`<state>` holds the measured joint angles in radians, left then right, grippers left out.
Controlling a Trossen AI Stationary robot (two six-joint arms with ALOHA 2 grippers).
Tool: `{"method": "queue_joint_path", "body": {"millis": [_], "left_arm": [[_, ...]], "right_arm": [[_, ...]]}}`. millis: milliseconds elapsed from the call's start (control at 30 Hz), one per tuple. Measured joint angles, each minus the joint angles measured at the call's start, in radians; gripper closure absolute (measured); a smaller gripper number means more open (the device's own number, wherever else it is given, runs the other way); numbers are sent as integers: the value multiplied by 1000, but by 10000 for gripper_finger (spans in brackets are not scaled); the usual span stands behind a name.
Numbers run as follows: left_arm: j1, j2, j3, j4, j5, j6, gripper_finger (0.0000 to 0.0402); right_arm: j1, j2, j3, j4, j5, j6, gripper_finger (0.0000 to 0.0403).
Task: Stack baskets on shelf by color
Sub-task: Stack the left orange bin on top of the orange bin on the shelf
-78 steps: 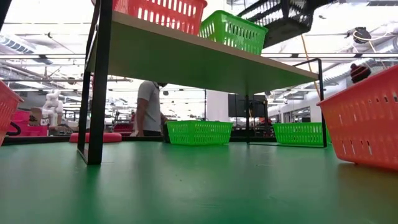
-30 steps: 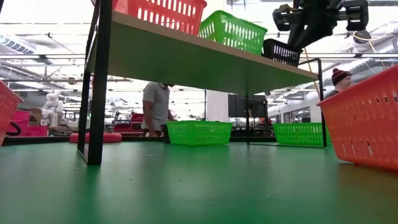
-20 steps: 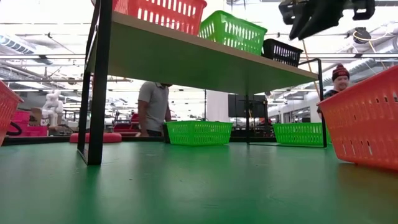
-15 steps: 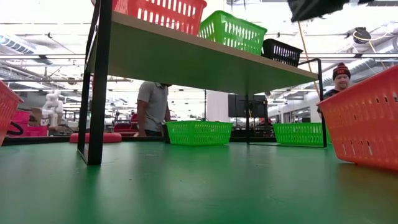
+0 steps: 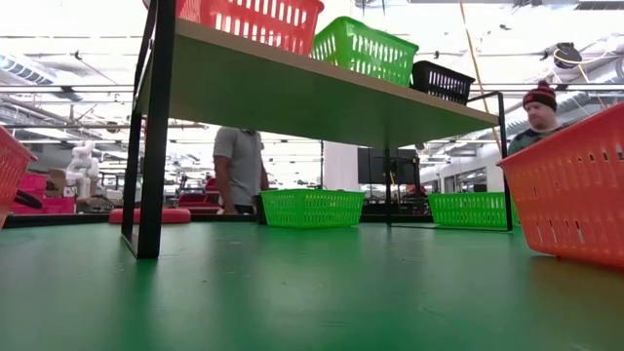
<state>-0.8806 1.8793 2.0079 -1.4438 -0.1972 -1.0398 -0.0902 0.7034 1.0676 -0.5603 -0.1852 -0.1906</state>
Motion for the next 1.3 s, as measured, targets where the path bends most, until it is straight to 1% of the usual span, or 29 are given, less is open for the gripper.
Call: {"method": "queue_joint_path", "body": {"millis": [100, 200, 333, 533, 700, 900, 967, 1033, 1167, 1300], "left_arm": [[-57, 10, -44, 4, 63, 98, 179], [-84, 9, -101, 38, 116, 198, 179], [-97, 9, -193, 109, 186, 414, 179], [-93, 7, -371, 288, 200, 682, 179], [-88, 1, -506, 375, 200, 792, 179], [-106, -51, -655, 466, 230, 872, 184], [-112, -82, -699, 498, 235, 878, 198], [-115, -116, -746, 527, 234, 877, 220], [-109, -175, -832, 600, 231, 876, 277], [-99, -205, -871, 637, 231, 887, 330]], "right_arm": [[22, 4, 0, 19, 0, 44, 323], [45, 6, 0, 21, 0, 65, 323], [75, 4, 0, 22, 0, 132, 323], [127, 8, 0, 37, 0, 209, 323], [161, 24, 0, 98, 9, 247, 324], [189, 79, 0, 155, 71, 287, 341], [197, 102, 0, 180, 83, 295, 348], [204, 127, 0, 213, 84, 302, 355], [204, 171, 1, 272, 85, 303, 368], [204, 211, 1, 322, 92, 307, 381]]}}
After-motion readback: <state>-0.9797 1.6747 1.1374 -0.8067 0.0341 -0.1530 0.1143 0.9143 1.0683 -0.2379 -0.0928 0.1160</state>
